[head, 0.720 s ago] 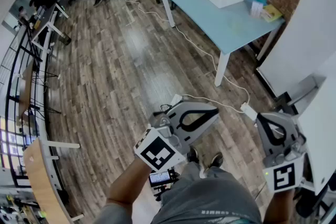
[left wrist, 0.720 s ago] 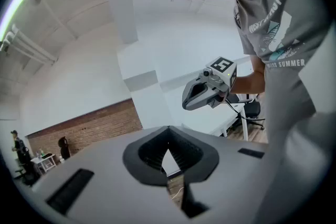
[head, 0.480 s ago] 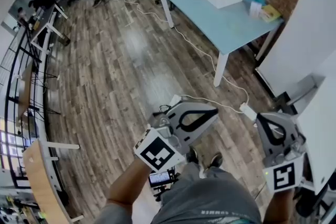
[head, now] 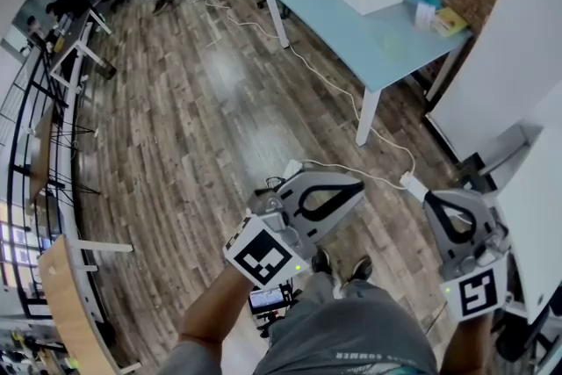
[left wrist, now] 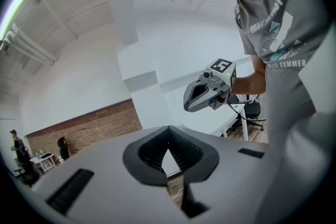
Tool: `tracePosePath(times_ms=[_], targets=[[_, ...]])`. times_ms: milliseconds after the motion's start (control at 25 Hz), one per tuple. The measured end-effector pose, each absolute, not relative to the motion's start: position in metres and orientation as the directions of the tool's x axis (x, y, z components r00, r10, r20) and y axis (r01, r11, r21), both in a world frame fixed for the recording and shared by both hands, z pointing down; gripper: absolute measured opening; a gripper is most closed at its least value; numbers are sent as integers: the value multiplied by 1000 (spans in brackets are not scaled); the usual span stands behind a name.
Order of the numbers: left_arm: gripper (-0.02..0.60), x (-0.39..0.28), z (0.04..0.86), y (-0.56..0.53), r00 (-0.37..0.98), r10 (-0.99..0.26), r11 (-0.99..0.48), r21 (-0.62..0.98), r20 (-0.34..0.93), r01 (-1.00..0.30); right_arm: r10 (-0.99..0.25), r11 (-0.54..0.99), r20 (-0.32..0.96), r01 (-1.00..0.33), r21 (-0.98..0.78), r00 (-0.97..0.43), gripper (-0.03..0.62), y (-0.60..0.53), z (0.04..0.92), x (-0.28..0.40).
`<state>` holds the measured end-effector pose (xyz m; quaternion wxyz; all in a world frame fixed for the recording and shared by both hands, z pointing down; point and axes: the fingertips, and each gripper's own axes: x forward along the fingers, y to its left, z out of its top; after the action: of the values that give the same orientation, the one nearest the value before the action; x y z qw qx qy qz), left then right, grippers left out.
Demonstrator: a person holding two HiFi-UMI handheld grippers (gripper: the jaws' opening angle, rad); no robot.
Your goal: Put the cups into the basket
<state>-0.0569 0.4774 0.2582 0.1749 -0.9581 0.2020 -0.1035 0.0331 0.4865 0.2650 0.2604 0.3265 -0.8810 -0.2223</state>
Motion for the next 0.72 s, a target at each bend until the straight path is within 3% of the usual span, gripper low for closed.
tracePosePath(times_ms=[720], targets=[[2, -79, 268, 457, 904, -407, -860, -390, 130, -331, -745, 627, 355, -412, 662, -565, 14, 463, 280, 13]])
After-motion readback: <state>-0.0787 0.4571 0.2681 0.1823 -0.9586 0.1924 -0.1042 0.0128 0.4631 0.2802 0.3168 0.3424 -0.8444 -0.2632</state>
